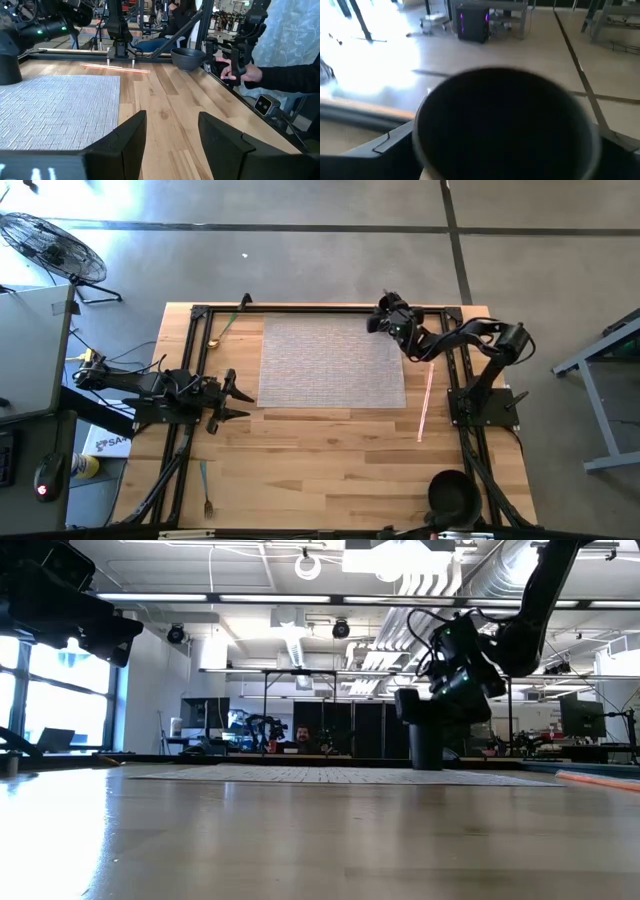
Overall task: Pick & Place Utensil
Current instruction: Put the black cup on the gray mat
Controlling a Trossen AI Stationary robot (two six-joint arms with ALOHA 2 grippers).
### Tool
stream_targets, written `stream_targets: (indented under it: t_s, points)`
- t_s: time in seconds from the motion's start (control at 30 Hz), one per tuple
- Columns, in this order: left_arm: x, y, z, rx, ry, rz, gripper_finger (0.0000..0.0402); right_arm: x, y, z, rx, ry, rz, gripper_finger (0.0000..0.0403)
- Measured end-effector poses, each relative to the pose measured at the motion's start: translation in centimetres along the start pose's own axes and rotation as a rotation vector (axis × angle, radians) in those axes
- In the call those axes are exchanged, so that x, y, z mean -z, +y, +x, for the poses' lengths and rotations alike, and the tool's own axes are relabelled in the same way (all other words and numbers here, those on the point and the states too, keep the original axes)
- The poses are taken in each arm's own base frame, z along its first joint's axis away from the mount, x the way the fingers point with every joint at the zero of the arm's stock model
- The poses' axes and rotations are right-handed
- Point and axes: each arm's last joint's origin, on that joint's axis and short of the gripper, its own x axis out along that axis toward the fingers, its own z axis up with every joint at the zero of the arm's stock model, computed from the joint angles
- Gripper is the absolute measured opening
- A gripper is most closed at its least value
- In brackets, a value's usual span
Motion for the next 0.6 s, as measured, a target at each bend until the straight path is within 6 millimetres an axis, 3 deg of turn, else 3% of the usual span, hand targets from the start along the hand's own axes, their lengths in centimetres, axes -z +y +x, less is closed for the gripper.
stream_targets:
  t_s: [0.37, 0.6]
  points:
    - [0.0, 0.0, 0.0, 0.000, 0.000, 0.000, 0.0177, 0.6, 0.3, -0.1, 0.040, 0.144, 0.052, 0.0397]
    - [0.0, 0.0, 0.0, 0.000, 0.000, 0.000, 0.0177, -1.4, 0.5, -2.8, 0.027, 0.166, 0.026, 0.0388]
